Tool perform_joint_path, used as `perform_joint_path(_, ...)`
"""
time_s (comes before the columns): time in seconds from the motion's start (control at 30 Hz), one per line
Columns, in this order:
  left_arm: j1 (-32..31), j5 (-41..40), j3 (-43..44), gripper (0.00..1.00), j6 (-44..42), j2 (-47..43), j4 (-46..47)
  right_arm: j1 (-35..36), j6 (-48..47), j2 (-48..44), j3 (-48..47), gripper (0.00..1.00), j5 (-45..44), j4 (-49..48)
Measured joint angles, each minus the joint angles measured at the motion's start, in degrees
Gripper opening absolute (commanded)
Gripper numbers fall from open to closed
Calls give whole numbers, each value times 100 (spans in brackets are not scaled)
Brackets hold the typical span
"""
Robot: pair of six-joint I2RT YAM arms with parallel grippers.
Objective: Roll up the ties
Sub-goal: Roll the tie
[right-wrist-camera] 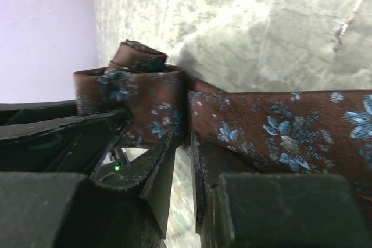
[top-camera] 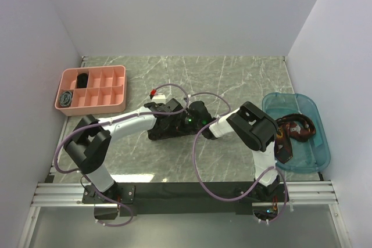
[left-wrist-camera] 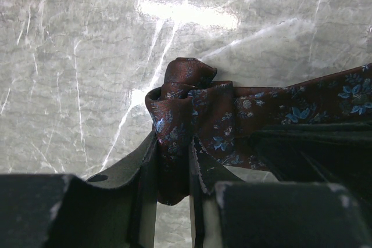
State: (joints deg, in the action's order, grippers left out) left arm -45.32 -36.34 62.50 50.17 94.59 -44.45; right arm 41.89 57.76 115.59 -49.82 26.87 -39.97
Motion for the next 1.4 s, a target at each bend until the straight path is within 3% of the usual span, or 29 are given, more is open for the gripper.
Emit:
perform_joint_path(0.5,-13,-2,57,1,-20,63,-74,210,50,505,-546,8,219,-72)
perform_joint_path(0.6,-20,-4,96,1,-42,76,-103,225,96,592,-612,8,267,-105)
perform_joint_path(0.87,-114,90,122,13,-111,70,20,240,140,651,-621,7,315,-210)
perform_joint_path(1.4,-201,422,-468,1,-162,-297,933,199,-17,468,-326,13,203,-229)
